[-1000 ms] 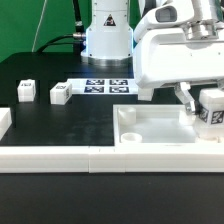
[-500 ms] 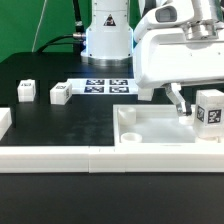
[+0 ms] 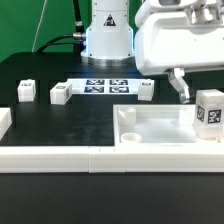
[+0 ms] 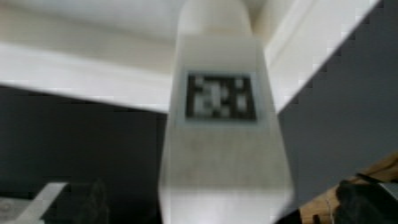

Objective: Assemble one leg

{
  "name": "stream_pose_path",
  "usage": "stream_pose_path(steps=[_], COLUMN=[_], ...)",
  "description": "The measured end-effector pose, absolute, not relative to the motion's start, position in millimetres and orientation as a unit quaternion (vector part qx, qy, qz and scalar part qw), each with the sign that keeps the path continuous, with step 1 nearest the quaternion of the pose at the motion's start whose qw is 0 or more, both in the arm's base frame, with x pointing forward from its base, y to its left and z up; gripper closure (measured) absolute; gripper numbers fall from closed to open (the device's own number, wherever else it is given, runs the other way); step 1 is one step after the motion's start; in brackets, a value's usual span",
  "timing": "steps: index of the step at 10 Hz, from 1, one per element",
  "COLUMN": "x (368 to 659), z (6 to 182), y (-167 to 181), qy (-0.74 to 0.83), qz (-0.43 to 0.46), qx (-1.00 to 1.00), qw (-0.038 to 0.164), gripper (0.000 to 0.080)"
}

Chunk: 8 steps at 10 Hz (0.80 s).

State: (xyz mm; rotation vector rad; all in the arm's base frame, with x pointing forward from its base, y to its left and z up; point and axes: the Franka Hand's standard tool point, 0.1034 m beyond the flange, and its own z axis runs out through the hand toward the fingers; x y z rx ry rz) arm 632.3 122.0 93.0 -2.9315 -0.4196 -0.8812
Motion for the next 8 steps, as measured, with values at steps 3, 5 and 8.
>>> stream_pose_path(steps=[3, 5, 8], x=[631, 629, 623], z=[88.8, 81.8, 79.2], y=[123, 124, 119], qy=[-0.137, -0.133, -0.137], qz=[-0.27, -0.172, -0.05], qx=[-0.953, -0.976, -0.989], qw=[0.027, 0.034, 0.038], gripper=[0.0151, 0.0151, 0.0151])
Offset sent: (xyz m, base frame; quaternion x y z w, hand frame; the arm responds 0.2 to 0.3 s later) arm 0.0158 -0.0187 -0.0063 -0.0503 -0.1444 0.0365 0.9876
